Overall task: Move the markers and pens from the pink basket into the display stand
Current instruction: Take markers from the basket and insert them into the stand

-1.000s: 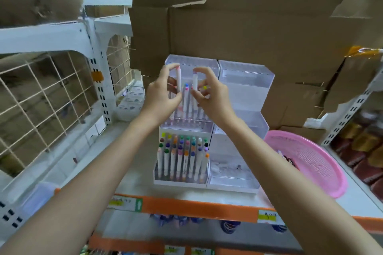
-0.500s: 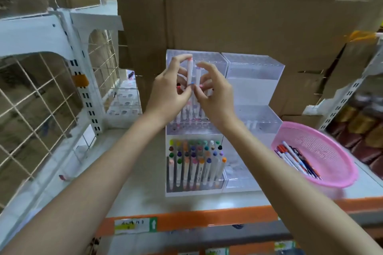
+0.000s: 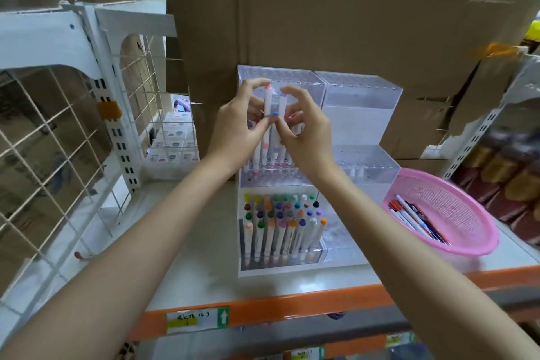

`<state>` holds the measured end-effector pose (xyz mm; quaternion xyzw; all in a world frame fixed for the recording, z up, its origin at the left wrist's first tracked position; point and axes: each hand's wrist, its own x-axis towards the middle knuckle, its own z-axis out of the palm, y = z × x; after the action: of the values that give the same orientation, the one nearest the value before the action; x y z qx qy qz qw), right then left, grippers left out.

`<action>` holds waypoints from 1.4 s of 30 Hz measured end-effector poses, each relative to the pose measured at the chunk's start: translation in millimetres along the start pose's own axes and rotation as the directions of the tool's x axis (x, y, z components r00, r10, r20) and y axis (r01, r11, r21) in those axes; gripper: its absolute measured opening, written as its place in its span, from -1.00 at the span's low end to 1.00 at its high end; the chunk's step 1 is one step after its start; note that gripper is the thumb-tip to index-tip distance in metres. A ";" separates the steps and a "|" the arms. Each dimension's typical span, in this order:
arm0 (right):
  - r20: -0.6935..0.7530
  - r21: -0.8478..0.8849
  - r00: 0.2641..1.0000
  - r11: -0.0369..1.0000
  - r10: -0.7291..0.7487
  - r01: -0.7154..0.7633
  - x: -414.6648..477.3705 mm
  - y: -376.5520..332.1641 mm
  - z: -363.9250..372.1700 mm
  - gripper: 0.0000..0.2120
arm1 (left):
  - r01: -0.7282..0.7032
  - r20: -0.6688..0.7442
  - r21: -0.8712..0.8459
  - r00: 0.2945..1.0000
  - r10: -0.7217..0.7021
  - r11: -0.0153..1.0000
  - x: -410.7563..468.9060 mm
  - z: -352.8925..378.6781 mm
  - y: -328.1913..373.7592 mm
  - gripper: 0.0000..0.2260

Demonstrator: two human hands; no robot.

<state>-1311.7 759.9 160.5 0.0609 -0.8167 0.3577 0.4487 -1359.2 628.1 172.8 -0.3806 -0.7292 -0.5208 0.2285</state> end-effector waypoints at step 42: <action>-0.032 -0.007 0.999 1.000 0.004 -0.004 -12.1 11.3 0.9 -0.64 | -0.106 0.017 0.184 0.994 0.105 0.977 -12.3 11.3 -23.4 -0.83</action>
<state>-1309.9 765.1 144.8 0.0520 -0.8109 0.3567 0.4610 -1369.6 630.8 146.2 -0.3978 -0.7539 -0.4368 0.2874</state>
